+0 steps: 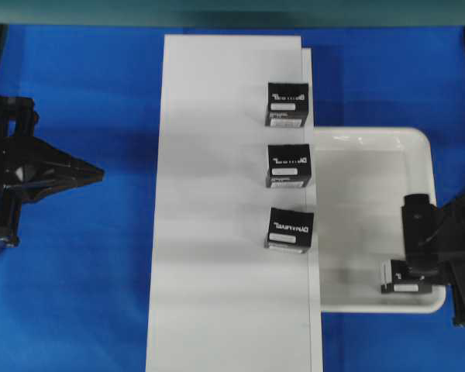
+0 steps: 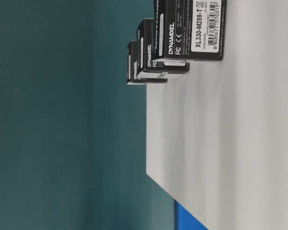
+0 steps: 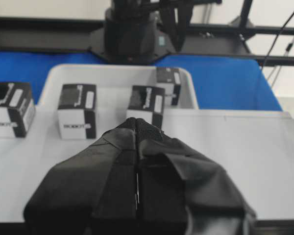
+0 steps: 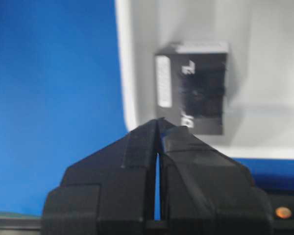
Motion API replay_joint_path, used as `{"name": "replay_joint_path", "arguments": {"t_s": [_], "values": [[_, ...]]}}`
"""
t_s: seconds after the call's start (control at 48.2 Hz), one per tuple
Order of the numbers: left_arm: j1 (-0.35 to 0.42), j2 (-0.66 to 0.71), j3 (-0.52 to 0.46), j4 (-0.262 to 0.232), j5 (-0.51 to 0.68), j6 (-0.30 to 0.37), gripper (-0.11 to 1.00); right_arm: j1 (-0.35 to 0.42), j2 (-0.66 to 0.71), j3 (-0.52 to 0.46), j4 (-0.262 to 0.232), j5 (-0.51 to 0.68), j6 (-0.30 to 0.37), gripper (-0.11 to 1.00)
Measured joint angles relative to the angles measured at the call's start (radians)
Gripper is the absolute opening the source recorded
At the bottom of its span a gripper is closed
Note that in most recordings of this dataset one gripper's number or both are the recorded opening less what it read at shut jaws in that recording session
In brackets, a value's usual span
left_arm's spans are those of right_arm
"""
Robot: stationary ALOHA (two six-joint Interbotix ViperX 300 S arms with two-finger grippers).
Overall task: Place the box from the white plastic tray onto the white base.
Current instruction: 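Move the right gripper down over the black box in the white tray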
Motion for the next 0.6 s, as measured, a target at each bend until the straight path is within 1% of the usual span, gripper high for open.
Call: {"name": "replay_joint_path", "arguments": {"t_s": [0.124,0.207,0.249,0.332,0.519,0.56,0.602], "values": [[0.000,0.000,-0.003,0.002,0.000,0.000,-0.07,0.003,0.037,-0.003,-0.038,-0.009,0.000,0.02],[0.000,0.002,-0.005,0.000,0.000,0.002,-0.07,0.003,0.040,-0.003,-0.046,-0.023,0.002,0.07],[0.000,0.002,-0.005,0.002,0.000,0.002,-0.07,0.003,0.040,-0.003,-0.046,-0.028,0.006,0.10],[0.000,0.002,-0.005,0.000,0.000,0.000,-0.07,0.003,0.040,-0.003,-0.043,-0.029,0.017,0.27],[-0.006,0.003,-0.006,0.000,-0.002,0.000,-0.07,0.000,0.040,0.000,-0.029,-0.080,0.038,0.83],[-0.009,0.003,-0.006,0.002,-0.002,0.000,-0.07,0.003,0.040,0.002,-0.031,-0.091,0.034,0.91],[-0.015,0.003,-0.006,0.000,-0.002,0.000,-0.07,0.008,0.041,0.002,-0.037,-0.097,0.032,0.97]]}}
